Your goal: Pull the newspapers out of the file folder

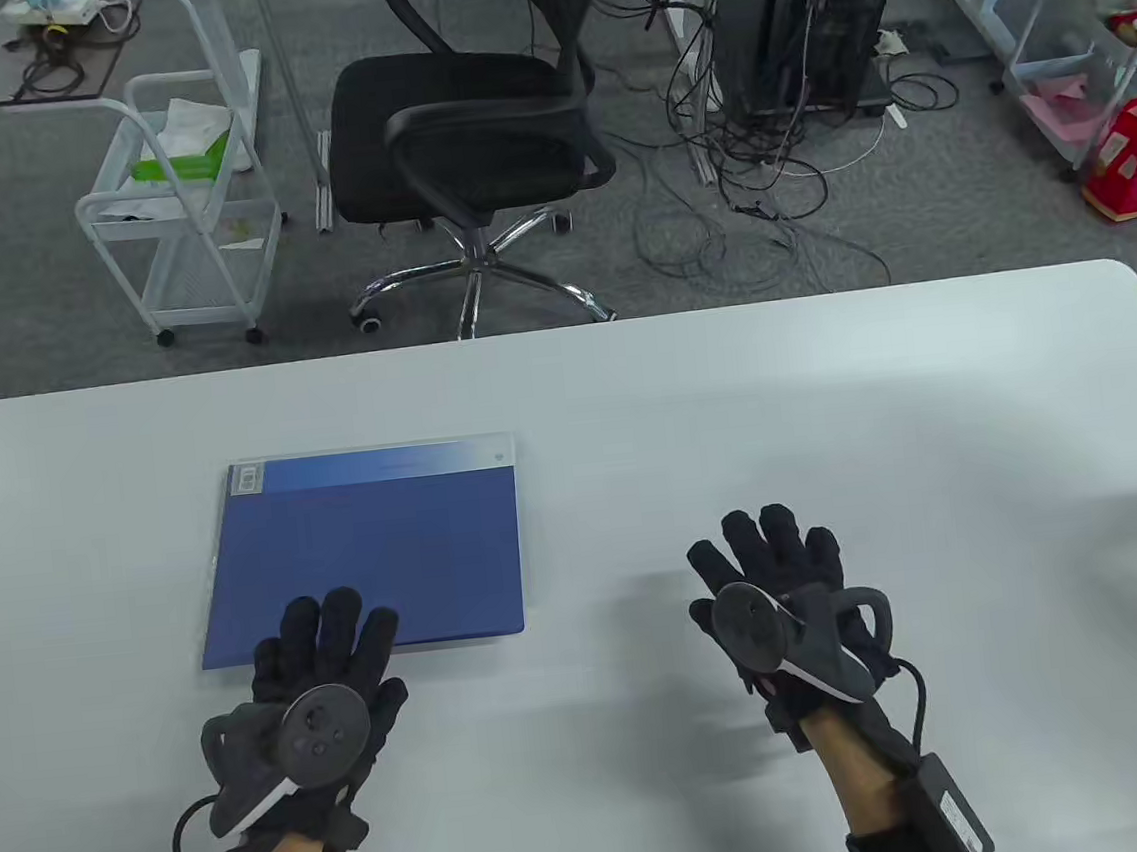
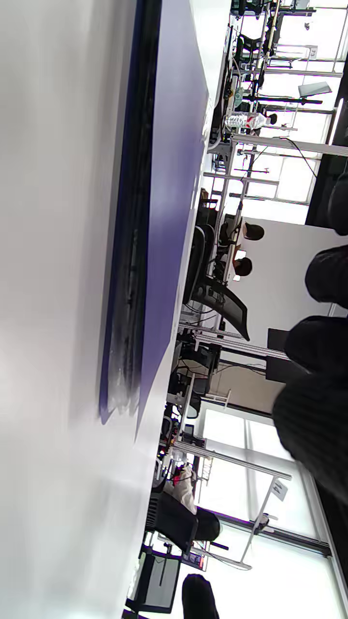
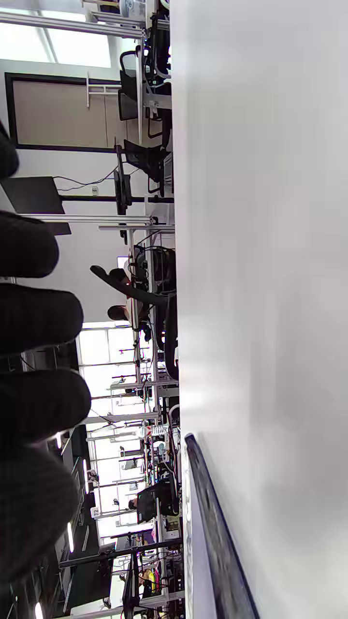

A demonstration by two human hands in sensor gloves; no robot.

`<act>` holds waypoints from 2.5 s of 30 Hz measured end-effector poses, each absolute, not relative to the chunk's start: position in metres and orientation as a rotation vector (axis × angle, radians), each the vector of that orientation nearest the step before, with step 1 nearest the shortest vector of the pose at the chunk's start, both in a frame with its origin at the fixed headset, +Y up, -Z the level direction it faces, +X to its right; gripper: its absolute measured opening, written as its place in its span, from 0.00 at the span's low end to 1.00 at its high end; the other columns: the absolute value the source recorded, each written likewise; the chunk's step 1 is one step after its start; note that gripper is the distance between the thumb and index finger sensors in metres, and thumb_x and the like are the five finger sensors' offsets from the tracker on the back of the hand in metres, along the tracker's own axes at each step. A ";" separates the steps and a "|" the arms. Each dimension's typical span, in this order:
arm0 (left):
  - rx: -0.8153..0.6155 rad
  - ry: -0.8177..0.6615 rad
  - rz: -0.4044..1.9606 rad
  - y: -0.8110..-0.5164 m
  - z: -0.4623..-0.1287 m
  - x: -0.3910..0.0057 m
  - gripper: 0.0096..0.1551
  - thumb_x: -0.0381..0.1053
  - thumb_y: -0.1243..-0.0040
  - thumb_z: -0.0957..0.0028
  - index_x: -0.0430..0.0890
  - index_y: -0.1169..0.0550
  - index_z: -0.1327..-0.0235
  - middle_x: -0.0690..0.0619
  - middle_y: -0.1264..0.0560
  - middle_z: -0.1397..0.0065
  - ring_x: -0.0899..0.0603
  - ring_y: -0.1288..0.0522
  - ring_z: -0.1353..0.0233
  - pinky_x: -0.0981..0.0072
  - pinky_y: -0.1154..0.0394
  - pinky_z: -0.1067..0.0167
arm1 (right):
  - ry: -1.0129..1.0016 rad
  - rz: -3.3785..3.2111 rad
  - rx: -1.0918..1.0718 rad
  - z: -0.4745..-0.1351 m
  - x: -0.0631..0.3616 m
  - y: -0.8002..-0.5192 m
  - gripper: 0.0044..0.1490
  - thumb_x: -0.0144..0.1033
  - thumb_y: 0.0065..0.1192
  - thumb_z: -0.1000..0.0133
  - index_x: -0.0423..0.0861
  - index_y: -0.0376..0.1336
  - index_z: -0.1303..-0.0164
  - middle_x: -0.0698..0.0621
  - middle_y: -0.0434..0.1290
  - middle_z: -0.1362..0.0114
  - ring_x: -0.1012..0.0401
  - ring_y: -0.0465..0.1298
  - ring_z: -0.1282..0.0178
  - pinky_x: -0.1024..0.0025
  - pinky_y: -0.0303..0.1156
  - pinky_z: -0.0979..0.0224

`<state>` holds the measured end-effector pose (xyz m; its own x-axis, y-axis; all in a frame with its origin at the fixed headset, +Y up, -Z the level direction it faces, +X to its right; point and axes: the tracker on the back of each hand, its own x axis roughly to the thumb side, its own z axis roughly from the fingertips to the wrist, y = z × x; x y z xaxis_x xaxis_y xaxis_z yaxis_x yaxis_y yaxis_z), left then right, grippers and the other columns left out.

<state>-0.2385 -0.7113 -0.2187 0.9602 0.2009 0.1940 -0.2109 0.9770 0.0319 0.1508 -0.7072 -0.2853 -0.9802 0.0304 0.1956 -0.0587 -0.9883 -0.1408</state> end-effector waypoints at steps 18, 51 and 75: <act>-0.018 0.004 0.426 -0.638 -0.356 -0.263 0.39 0.57 0.44 0.46 0.51 0.33 0.18 0.41 0.45 0.11 0.24 0.49 0.14 0.26 0.51 0.26 | -0.304 2.964 0.226 -0.283 0.161 -0.692 0.37 0.59 0.58 0.54 0.61 0.64 0.32 0.46 0.64 0.19 0.40 0.61 0.18 0.29 0.54 0.27; -0.527 0.050 0.174 -0.777 -0.462 -0.268 0.60 0.61 0.36 0.63 0.53 0.49 0.15 0.46 0.59 0.09 0.33 0.60 0.10 0.32 0.62 0.21 | -0.140 2.968 0.134 -0.291 0.180 -0.713 0.38 0.58 0.58 0.54 0.59 0.63 0.31 0.45 0.65 0.20 0.39 0.63 0.19 0.30 0.55 0.28; -0.103 -0.194 0.417 -0.642 -0.375 -0.267 0.25 0.55 0.26 0.63 0.55 0.15 0.49 0.54 0.08 0.52 0.44 0.09 0.60 0.47 0.15 0.57 | -0.215 2.955 0.198 -0.285 0.174 -0.702 0.38 0.57 0.58 0.54 0.58 0.62 0.31 0.44 0.65 0.20 0.39 0.63 0.20 0.30 0.55 0.28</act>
